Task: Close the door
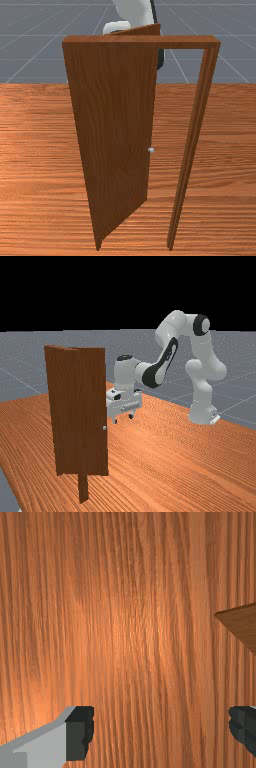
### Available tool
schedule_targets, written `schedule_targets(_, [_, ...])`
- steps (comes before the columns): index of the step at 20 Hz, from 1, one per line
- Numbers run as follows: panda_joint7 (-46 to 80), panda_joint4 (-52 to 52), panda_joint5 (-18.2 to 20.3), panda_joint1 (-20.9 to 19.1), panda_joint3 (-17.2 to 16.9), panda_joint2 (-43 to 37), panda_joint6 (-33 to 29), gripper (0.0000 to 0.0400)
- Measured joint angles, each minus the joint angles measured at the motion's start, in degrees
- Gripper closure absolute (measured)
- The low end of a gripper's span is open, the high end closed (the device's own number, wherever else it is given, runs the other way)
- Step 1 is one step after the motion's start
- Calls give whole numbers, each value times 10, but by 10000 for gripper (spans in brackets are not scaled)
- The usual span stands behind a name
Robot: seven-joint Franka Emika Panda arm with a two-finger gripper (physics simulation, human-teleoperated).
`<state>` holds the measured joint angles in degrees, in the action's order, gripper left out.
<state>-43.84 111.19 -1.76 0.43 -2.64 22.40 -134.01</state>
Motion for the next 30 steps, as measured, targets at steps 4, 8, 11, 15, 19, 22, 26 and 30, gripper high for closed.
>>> schedule_targets(4, [-215, -137, 35, -133, -24, 84, 47, 345])
schedule_targets(8, [-276, -180, 57, -209, -37, 121, 19, 82])
schedule_targets(11, [-254, -218, 36, -196, -48, 136, 85, 18])
schedule_targets(15, [-394, -143, 18, -202, -8, 93, 35, 0])
schedule_targets(19, [-357, -44, -11, -117, 31, 32, -2, 0])
schedule_targets(22, [-137, -63, -6, -50, 5, 38, 42, 0])
schedule_targets(26, [-108, -342, -40, -23, -15, 202, 137, 0])
schedule_targets(30, [-133, -497, -4, -44, 8, 293, 209, 0])
